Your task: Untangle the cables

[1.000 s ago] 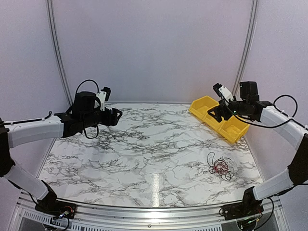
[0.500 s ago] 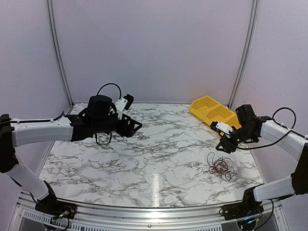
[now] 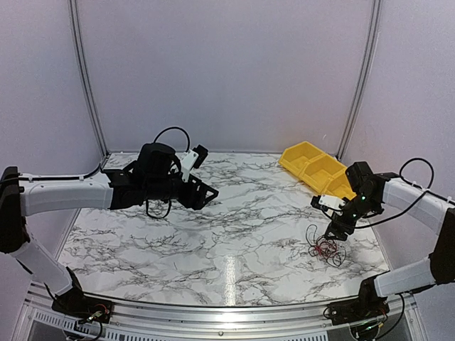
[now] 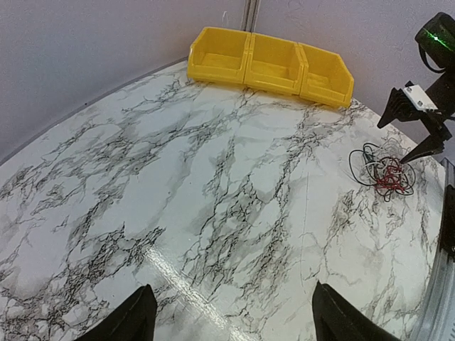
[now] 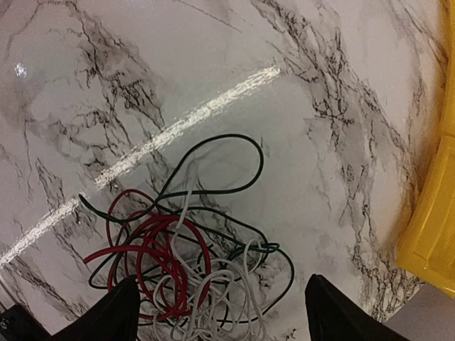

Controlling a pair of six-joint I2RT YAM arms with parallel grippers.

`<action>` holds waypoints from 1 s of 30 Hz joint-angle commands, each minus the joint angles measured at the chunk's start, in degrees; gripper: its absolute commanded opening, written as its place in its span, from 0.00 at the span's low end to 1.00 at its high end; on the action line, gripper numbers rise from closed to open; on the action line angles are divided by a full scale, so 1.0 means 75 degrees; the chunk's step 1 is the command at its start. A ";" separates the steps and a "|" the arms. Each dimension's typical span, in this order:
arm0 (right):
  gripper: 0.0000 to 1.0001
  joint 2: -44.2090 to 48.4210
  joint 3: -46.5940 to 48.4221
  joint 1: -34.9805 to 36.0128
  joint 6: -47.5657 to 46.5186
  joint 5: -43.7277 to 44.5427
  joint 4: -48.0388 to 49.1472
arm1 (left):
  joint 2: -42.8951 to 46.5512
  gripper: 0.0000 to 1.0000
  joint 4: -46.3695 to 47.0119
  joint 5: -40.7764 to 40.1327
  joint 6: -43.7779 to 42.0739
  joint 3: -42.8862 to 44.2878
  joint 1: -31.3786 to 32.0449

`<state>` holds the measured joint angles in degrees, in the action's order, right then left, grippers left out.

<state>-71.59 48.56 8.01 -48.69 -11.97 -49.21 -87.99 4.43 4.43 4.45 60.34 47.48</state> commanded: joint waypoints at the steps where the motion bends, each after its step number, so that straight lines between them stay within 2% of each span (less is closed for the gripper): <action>1: 0.80 0.0180 0.0118 -0.0138 -0.0449 0.0548 -0.0563 | -0.0018 0.78 -0.0111 0.0344 0.0219 0.0265 0.0012; 8: 0.81 -0.0026 0.0113 -0.0595 -0.0628 0.0882 -0.0730 | -0.0034 0.79 -0.0172 0.0661 0.0168 0.0268 0.0050; 11: 0.78 -0.0149 0.0164 -0.0752 -0.0655 0.0806 -0.0757 | -0.0092 0.79 -0.0225 0.0777 0.0131 0.0298 0.0080; 17: 0.69 -0.0162 0.0725 -0.0957 -0.0669 0.0283 -0.1083 | -0.0227 0.77 -0.0273 0.0968 0.0097 0.0333 0.0149; 25: 0.51 -0.0854 0.0884 -0.0986 -0.0531 0.0662 -0.0849 | -0.0332 0.75 -0.0285 0.1325 0.0341 0.0464 0.0163; 30: 0.48 -0.1127 0.0874 -0.0986 -0.0423 0.0673 -0.0666 | -0.0372 0.75 -0.0349 0.1342 0.0295 0.0480 0.0190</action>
<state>-79.18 54.30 0.97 -52.93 -7.29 -55.66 -90.30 3.11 13.10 6.48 62.13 48.49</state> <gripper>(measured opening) 0.499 0.753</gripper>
